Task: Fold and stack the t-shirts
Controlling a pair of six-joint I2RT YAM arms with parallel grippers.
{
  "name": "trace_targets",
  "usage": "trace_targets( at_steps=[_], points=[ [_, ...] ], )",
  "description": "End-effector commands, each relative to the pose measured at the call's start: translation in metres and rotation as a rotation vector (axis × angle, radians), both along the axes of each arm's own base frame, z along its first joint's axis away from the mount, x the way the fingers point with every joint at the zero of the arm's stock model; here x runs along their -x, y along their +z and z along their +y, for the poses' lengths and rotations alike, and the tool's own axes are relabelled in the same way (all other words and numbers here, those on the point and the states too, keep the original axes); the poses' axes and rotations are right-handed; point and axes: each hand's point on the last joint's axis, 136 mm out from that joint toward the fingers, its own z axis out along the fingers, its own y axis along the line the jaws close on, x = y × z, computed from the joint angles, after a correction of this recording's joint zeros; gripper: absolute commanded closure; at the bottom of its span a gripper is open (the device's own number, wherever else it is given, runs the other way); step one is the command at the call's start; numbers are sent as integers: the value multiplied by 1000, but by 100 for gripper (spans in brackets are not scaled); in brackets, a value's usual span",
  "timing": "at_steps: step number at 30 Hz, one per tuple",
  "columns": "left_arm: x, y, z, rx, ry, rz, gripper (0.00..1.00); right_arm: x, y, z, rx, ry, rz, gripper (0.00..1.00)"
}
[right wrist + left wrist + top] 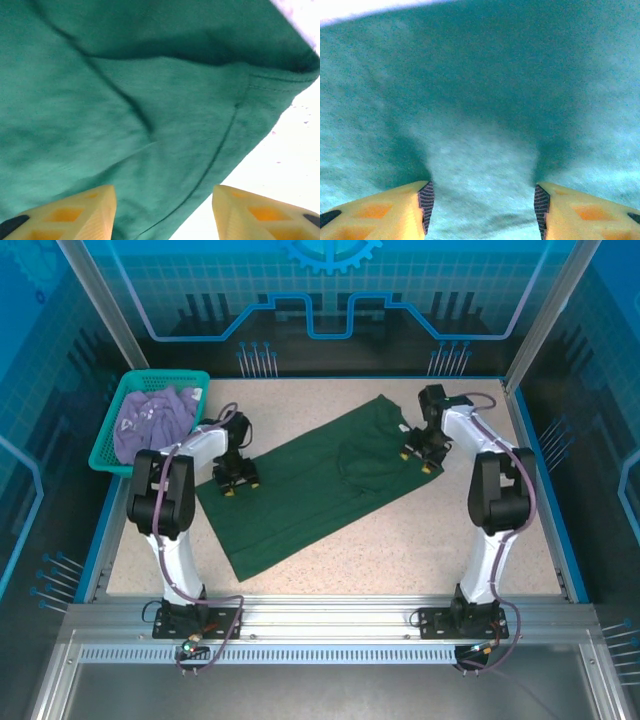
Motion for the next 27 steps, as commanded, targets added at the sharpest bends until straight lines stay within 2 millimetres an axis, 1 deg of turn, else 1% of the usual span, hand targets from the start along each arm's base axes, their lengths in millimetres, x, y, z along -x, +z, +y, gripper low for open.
trace_targets(
  at_steps=[1, 3, 6, 10, 14, 15, 16, 18, 20, 23, 25, 27],
  points=[
    [6, -13, -3, 70, 45, 55, 43, 1, -15, -7, 38, 5, 58, 47],
    [9, -15, -5, 81, 54, 58, 43, -1, -30, -11, 51, 3, 93, 47],
    [17, -19, -7, 94, 60, 74, 42, -5, -44, -20, 67, -2, 131, 47],
    [30, -25, -14, 132, 62, 103, 43, -17, -49, -36, 63, -37, 126, 46],
    [38, -26, -21, 152, 56, 122, 43, -31, -58, -55, 74, -44, 138, 45],
    [40, -24, -24, 158, 57, 125, 43, -38, -55, -58, 70, -44, 124, 45],
    [43, -22, -29, 164, 54, 126, 43, -40, -66, -62, 67, -49, 143, 45],
    [50, -18, -42, 175, 41, 134, 43, -54, -69, -69, 53, -59, 125, 44],
    [57, -15, -56, 195, 27, 141, 42, -69, -71, -75, 39, -67, 101, 43],
    [74, -13, -81, 234, 25, 168, 42, -98, -68, -76, 7, -55, 47, 41],
    [83, -10, -95, 266, 33, 177, 43, -119, -57, -72, -22, -42, -5, 37],
    [88, 0, -106, 289, 42, 163, 42, -136, -35, -66, -49, -38, -70, 33]
  ],
)
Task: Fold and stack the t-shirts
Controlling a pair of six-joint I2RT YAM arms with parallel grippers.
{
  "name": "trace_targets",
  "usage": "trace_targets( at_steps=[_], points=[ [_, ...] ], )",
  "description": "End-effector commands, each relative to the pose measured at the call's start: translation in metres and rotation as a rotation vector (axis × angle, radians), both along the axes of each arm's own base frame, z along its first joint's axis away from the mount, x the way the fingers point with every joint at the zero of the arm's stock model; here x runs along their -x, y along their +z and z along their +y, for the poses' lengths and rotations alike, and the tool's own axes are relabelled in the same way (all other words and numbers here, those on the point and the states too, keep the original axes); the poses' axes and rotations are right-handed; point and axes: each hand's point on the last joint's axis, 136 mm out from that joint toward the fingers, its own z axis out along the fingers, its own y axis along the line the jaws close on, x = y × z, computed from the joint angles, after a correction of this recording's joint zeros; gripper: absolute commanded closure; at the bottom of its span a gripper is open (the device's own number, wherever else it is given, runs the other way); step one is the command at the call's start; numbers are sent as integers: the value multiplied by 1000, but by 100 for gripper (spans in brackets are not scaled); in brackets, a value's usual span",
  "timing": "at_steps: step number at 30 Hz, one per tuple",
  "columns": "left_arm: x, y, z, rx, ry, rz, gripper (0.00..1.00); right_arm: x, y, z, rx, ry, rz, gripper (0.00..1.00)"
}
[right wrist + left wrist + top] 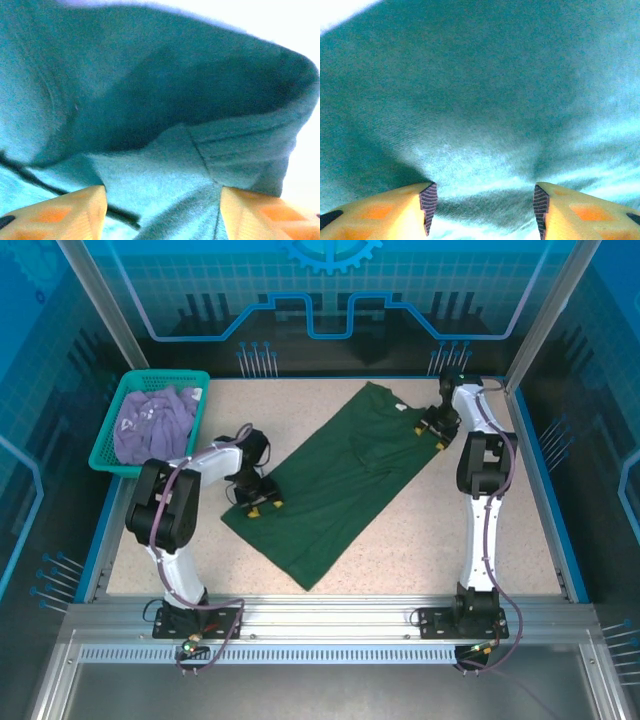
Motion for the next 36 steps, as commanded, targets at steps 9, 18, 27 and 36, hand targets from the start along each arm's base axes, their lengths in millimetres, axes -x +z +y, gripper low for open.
trace_targets(
  at_steps=[9, 18, 27, 36],
  points=[
    [-13, 71, -8, 4, 16, -115, 38, 28, 113, 70, -77, 84, -212, 28],
    [-25, 31, -4, 10, -69, -52, 49, 227, 74, 209, -158, 340, -31, 44],
    [13, -7, -4, 72, 2, 45, 49, 340, 19, 259, -129, 500, 133, 49],
    [63, -19, -20, 196, 67, 119, 49, 355, -18, 225, 40, 421, 275, 47]
  ],
)
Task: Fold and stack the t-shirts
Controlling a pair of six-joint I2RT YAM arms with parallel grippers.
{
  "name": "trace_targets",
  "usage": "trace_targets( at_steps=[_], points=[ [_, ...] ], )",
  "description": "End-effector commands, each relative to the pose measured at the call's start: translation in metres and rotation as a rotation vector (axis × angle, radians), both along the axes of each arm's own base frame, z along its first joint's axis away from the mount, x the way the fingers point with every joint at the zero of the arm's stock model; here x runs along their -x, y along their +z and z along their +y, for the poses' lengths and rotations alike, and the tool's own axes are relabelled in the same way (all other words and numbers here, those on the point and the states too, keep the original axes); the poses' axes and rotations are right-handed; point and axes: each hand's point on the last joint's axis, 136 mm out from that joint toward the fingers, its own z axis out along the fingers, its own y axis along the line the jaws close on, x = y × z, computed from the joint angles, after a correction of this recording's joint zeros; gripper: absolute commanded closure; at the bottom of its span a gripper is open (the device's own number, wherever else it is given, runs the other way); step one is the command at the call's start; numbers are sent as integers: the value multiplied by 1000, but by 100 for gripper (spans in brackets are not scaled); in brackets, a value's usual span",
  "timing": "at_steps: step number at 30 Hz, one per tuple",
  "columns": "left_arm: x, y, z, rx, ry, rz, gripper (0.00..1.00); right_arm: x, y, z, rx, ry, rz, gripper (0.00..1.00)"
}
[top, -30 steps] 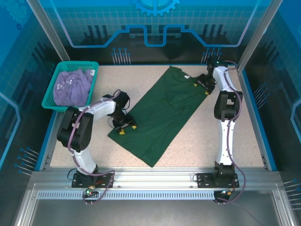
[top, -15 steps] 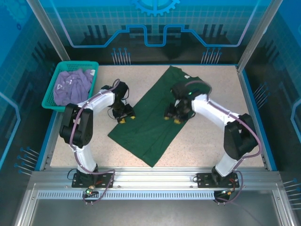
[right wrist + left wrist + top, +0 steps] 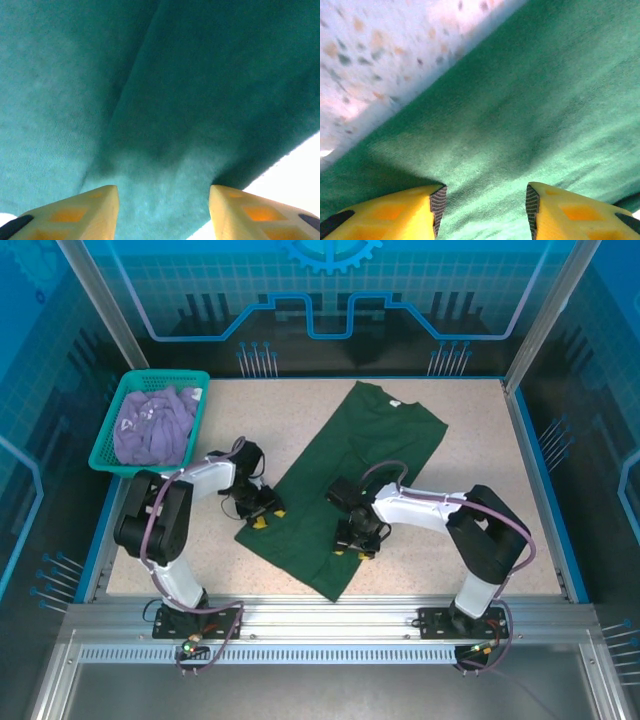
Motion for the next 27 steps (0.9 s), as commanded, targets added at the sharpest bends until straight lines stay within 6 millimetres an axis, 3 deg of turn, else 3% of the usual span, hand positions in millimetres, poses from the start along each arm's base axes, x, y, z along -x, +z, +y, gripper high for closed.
trace_targets(
  at_steps=[1, 11, 17, 19, 23, 25, 27],
  points=[
    [41, -18, -10, 41, 29, 126, 49, 3, -13, -34, 136, -80, 60, 47],
    [79, -21, -53, 135, 58, 154, 46, -2, 8, -111, 208, -319, 88, 37],
    [82, -6, -71, 59, 92, 97, 42, -27, 31, -127, 98, -382, 14, 31],
    [71, 14, -65, 12, 115, 46, 38, -37, 46, -134, 78, -378, -28, 29],
    [26, 75, -47, -143, 116, -161, 30, -76, 73, -151, 0, -423, -164, 28],
    [-1, 97, -49, -192, 88, -222, 29, -100, 80, -160, -33, -468, -220, 28],
    [-39, 118, -66, -185, 17, -315, 31, -132, 85, -162, -86, -493, -265, 30]
  ],
)
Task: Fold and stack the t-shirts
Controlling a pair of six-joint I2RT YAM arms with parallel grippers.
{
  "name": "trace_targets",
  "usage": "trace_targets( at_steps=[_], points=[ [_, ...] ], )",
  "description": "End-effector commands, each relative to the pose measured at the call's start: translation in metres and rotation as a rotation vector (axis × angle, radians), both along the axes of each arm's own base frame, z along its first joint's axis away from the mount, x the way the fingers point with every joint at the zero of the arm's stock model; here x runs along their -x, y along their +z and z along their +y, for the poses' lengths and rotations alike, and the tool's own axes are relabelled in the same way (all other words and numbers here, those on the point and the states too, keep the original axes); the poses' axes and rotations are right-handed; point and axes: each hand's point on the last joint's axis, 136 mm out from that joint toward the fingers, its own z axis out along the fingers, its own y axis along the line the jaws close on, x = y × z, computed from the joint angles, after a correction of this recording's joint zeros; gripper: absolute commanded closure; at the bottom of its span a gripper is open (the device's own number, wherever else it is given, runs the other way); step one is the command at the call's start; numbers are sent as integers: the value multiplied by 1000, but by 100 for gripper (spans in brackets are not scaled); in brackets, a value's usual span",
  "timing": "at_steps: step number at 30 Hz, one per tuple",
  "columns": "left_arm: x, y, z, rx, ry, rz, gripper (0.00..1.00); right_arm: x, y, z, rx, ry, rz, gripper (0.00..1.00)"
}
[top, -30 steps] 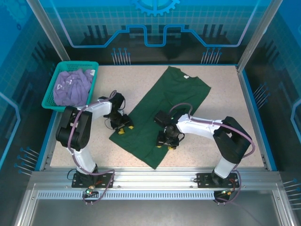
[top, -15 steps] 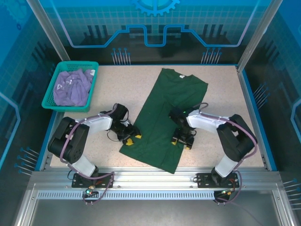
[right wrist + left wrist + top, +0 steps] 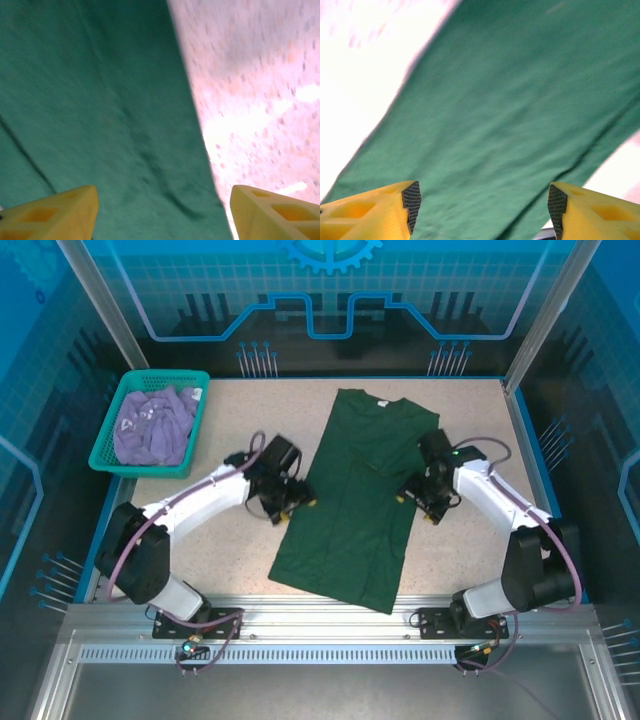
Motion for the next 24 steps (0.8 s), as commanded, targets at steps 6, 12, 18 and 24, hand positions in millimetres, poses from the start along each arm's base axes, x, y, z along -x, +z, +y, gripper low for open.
trace_targets(
  at_steps=[6, 12, 18, 24],
  points=[
    [-132, 19, -50, -34, -211, -219, 48, -129, 4, -7, 23, 5, -77, 38],
    [-189, -24, -72, -24, -281, -210, 50, -197, -35, -13, 185, 78, 18, 42],
    [-216, -61, -51, 10, -225, -166, 49, -232, -79, 7, 222, 199, 61, 42],
    [-222, -64, -23, 4, -193, -160, 43, -266, -103, 68, 112, 352, -62, 41]
  ],
)
